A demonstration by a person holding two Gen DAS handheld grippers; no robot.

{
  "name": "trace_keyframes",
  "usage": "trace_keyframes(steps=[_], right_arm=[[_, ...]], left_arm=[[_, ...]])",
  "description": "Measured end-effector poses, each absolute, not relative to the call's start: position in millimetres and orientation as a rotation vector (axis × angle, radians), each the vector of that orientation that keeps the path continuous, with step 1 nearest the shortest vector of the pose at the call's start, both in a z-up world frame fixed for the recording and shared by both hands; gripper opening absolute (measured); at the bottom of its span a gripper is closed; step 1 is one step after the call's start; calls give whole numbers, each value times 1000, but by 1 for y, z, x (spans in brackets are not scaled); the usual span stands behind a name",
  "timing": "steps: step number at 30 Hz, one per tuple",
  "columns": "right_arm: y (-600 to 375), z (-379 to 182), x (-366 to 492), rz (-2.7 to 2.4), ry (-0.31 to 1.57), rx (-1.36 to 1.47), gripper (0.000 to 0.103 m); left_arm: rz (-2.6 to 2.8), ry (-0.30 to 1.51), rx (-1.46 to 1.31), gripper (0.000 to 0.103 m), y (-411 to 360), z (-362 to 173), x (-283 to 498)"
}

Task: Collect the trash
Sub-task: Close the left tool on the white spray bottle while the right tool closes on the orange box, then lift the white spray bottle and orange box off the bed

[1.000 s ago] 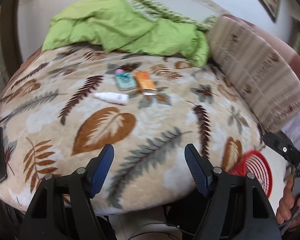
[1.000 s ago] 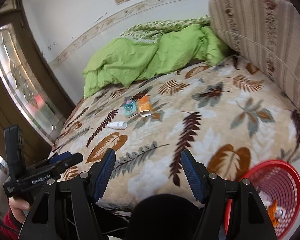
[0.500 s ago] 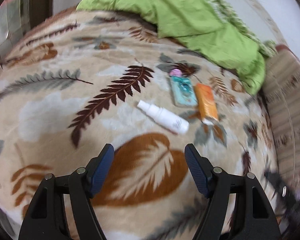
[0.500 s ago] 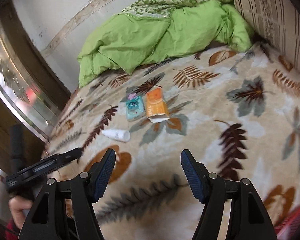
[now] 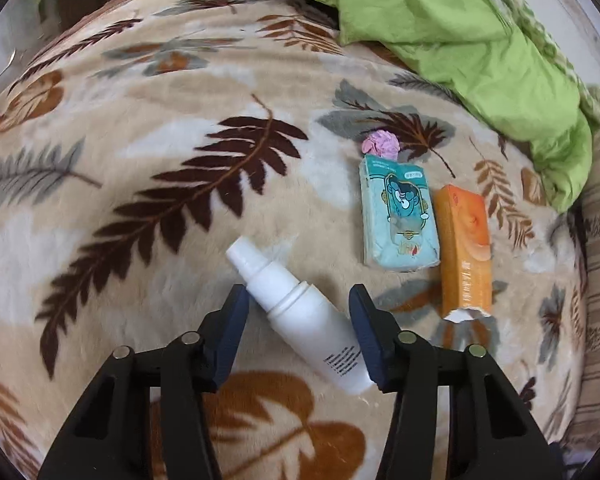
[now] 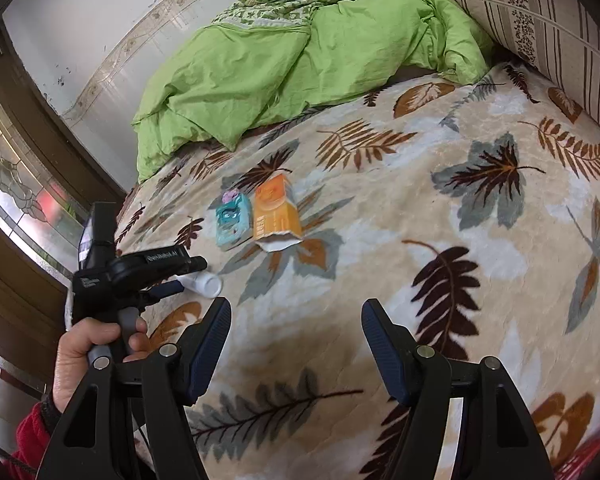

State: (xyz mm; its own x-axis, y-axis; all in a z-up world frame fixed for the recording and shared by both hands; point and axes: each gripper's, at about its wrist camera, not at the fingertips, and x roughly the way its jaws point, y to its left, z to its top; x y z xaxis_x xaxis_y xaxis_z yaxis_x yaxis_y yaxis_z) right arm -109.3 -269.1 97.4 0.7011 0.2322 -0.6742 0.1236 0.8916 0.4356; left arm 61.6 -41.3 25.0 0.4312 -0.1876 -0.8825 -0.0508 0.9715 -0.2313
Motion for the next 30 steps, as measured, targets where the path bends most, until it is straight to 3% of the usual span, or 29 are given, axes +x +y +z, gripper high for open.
trace_keyframes(steps=[3,6,24,30], right_arm=[[-270,97,-98,70,802,474,71],[-265,96,-79,82,809,456,71],[-204,48,69,36,946,154,71],[-203,31,83,-11,964,107,51]], left_arm=[[-88,1089,-117,35,-46,23,62],[-124,1071,-70,32,-41,25,52],[-129,935,-19,30,-16,42,30],[-127,921,-17,30,-17,43,30]])
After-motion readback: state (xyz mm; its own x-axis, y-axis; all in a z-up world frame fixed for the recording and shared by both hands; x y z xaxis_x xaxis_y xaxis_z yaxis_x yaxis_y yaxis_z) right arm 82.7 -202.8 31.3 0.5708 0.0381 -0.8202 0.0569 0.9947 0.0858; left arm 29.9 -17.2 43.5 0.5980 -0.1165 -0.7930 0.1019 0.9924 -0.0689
